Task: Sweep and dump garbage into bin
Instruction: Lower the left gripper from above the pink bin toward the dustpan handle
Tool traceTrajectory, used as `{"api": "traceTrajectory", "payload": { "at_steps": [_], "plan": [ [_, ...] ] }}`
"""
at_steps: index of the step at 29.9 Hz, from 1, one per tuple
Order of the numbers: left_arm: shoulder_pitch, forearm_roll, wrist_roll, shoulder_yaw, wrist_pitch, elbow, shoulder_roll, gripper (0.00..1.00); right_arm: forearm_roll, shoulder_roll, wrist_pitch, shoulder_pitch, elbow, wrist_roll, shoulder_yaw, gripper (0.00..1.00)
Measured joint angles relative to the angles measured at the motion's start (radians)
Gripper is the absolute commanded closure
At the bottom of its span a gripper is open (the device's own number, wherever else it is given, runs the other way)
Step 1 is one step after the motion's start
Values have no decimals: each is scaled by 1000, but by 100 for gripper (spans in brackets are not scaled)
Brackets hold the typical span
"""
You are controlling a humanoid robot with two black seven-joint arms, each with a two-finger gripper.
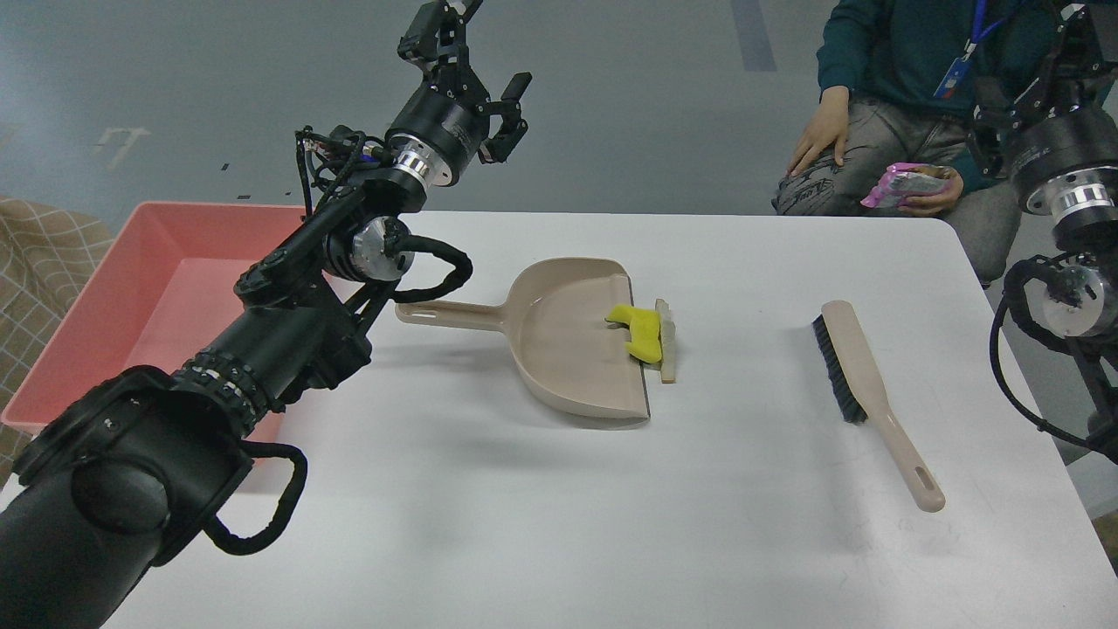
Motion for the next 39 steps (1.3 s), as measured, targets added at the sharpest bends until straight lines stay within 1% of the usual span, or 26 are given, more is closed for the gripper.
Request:
{"api": "traceTrajectory", "payload": {
  "at_steps": [14, 25, 27, 30, 34, 35, 39],
  "plan": [
    [2, -9, 3, 2, -4, -1, 8, 2, 5, 1, -2, -17, -2, 2, 1, 0],
    [10, -16, -8, -15, -2, -1, 41, 2, 7, 34, -20, -29, 6, 8, 24, 0],
    [11, -16, -22, -16, -2, -1, 43, 2, 7, 30, -20, -29, 4, 8, 27, 0],
    [11, -16, -56, -16, -2, 0, 43, 2, 7, 17, -20, -30, 1, 8, 30, 0],
    [13, -16, -125, -2, 3, 0, 39, 2, 6, 12, -21, -30, -5, 8, 30, 0],
    [13, -16, -135, 0, 6, 1, 40, 2, 6, 14, -22, -29, -7, 8, 31, 0],
    [12, -13, -150, 3, 8, 2, 42, 2, 7, 16, -19, -28, -13, 8, 53, 0]
  ]
}}
